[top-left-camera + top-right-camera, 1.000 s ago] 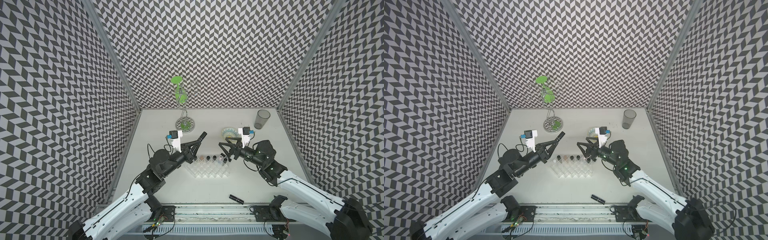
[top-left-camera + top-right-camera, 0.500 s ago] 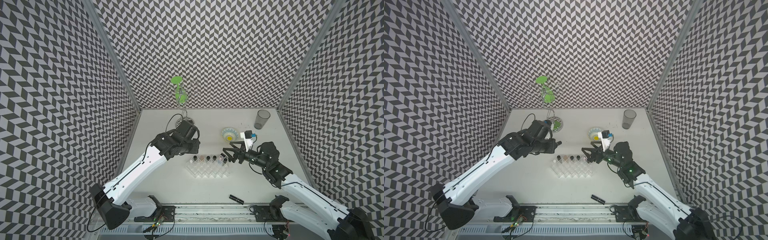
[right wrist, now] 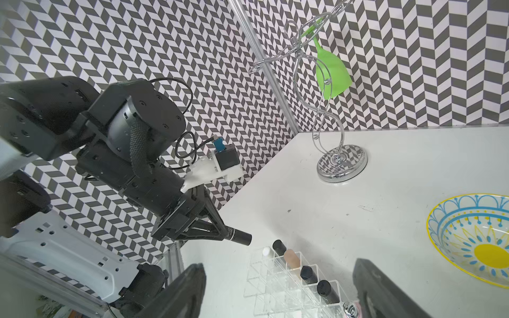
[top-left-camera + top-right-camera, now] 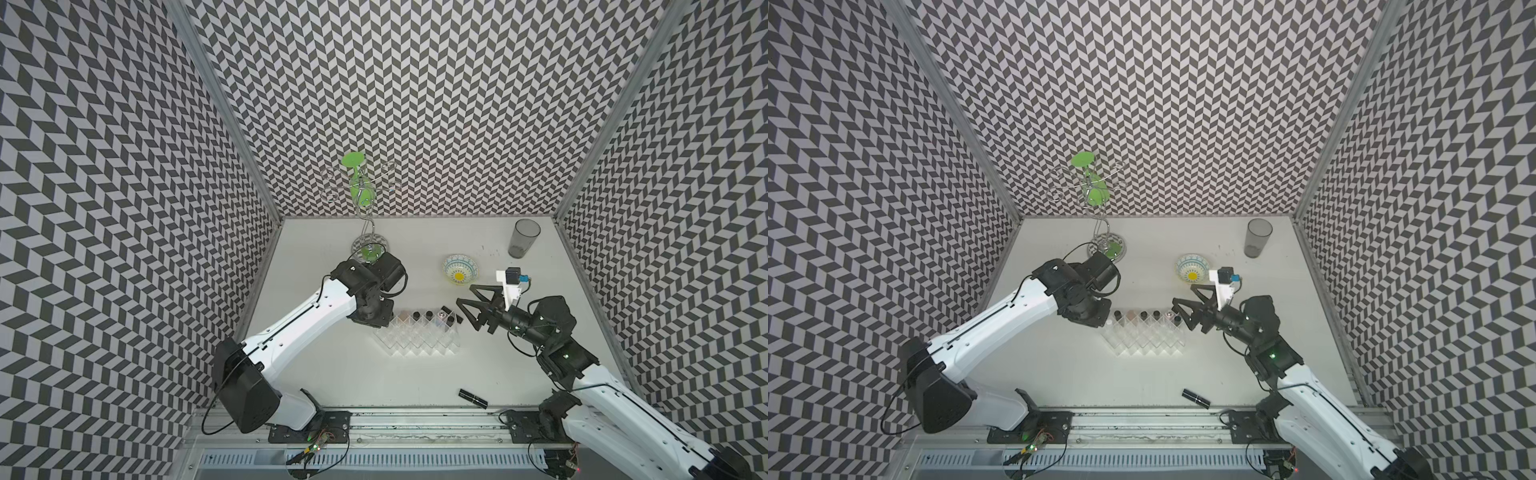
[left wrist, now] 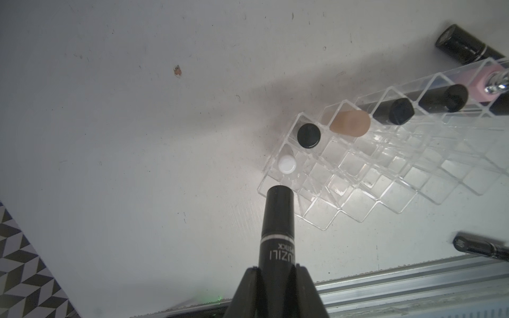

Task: Arrange the lipsticks in the organizer
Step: Place the lipstick in the storage box.

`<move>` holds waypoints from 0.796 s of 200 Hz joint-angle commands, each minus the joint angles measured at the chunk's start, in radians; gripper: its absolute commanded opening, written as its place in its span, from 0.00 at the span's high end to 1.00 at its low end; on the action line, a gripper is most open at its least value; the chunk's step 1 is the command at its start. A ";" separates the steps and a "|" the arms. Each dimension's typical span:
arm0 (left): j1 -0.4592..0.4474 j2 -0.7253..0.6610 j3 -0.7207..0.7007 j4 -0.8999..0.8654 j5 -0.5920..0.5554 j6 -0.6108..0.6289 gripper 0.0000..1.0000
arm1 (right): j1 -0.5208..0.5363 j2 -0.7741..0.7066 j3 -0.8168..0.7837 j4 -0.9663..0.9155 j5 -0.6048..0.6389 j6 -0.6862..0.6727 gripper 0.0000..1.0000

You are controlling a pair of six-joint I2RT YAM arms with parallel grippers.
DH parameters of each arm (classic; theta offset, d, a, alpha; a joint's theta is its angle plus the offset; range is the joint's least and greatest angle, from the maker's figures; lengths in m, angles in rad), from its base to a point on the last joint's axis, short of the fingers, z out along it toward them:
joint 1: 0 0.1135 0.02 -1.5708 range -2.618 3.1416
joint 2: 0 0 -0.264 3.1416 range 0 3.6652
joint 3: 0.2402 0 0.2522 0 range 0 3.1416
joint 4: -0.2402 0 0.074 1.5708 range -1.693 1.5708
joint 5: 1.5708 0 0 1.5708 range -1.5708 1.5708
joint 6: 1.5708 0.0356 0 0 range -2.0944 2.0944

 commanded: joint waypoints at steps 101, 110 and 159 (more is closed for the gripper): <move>0.008 0.144 -0.059 0.072 0.002 0.066 1.00 | -0.005 -0.004 -0.017 0.077 -0.004 0.023 0.12; 0.007 0.151 -0.067 0.073 -0.004 0.066 1.00 | -0.006 -0.005 -0.016 0.076 -0.004 0.022 0.12; 0.008 0.181 -0.060 0.086 -0.017 0.093 1.00 | -0.006 0.003 -0.016 0.075 -0.005 0.020 0.12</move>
